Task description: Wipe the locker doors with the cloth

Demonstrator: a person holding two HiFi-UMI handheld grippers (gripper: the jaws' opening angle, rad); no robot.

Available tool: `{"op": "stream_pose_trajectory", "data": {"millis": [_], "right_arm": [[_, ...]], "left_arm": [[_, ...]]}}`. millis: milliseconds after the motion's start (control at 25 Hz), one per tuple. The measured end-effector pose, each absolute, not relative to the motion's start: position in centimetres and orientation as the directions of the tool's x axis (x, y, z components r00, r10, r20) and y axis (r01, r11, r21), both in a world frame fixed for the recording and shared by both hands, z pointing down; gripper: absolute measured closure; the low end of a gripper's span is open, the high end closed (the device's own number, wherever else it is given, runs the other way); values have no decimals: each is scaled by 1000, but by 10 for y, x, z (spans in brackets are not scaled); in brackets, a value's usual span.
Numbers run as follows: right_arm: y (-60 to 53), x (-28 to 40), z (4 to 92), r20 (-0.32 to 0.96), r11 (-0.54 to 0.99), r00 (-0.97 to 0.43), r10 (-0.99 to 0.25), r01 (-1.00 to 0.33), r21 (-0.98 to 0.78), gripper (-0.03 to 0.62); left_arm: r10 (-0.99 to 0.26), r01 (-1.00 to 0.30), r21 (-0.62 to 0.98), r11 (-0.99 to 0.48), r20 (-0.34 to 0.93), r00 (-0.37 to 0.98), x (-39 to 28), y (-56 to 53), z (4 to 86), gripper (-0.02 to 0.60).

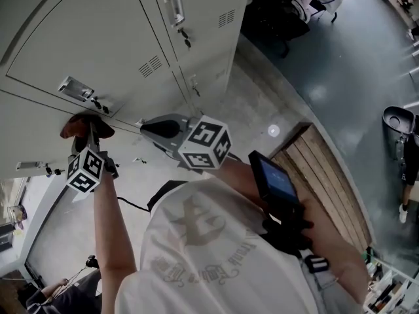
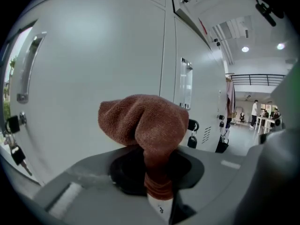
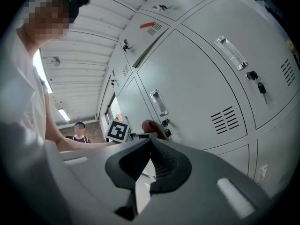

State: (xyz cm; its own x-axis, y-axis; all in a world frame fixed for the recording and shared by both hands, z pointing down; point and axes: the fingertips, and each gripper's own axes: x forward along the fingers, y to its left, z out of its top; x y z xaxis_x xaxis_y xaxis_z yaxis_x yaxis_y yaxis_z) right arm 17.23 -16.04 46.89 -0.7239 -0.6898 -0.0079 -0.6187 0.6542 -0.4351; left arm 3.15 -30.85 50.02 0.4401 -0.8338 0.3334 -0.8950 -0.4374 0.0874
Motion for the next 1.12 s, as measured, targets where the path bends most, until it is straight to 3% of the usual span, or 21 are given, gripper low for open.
{"op": "stream_pose_trajectory", "data": {"millis": [320,680,1120], "right_arm": [[-149,169,474,-13,661,-730,-684,-611,-436,585],[-136,180,476,-3,673,-722,-692,-645,-362,585],[-96,163,506,108,622,-678,-728,-718,-313,586]], "left_arm": [[-850,-850,-77,-521,143,508,49,-294,444,494],[-701,-708,22,-706,118,703,95,-220,474,492],[-614,-640,99,-762,208,762,54,-136,536,492]]}}
